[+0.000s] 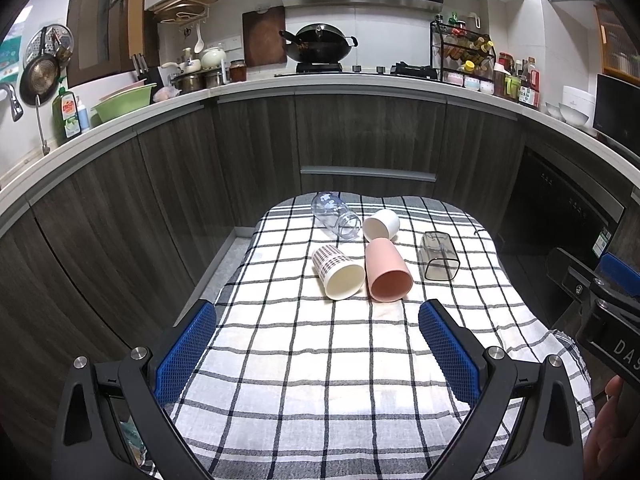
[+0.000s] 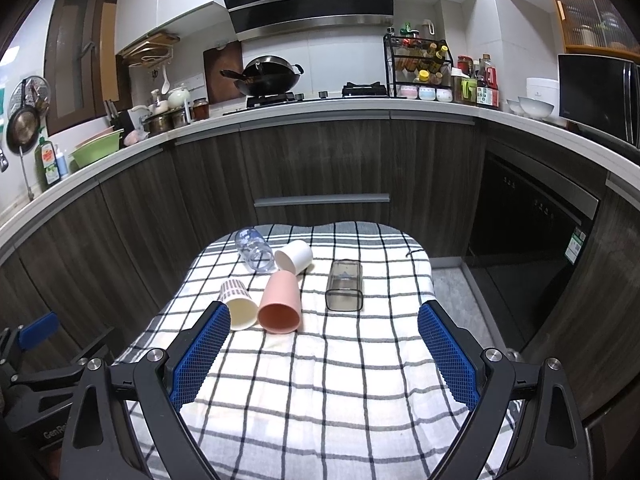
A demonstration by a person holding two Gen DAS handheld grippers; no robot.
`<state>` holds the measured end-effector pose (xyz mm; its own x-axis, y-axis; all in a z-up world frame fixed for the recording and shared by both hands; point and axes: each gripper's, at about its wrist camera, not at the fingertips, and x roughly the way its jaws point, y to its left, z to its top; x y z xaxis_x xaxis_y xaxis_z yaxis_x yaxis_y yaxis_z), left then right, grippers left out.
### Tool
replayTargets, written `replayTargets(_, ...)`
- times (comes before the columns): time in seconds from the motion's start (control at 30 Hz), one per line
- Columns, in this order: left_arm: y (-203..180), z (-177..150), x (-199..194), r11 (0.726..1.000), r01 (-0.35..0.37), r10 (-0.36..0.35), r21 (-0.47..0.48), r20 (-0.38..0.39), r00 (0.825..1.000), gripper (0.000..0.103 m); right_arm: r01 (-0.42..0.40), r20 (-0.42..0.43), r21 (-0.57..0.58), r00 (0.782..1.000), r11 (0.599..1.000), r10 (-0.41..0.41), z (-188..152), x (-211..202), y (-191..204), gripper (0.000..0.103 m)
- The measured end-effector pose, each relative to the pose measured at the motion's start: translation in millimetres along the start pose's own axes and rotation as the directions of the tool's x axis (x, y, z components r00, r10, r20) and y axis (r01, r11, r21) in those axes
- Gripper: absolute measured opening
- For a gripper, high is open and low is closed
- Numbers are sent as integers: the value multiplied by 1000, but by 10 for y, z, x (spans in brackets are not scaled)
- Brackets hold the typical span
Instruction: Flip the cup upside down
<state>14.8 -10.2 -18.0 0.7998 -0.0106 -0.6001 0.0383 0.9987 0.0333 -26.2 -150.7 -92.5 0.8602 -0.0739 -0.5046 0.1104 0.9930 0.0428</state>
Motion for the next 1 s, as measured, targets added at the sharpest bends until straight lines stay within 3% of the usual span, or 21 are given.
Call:
replayTargets(0.67,6,162,368,1000,8,-8,-7,-39,999,103,4,-61,-22,998,1000,-5,95,372,26,95)
replayTargets(1.0,51,369,702,1000,-11,10,-29,-66,998,103,-24,-82,-84,996,996,17,404,828,157,95)
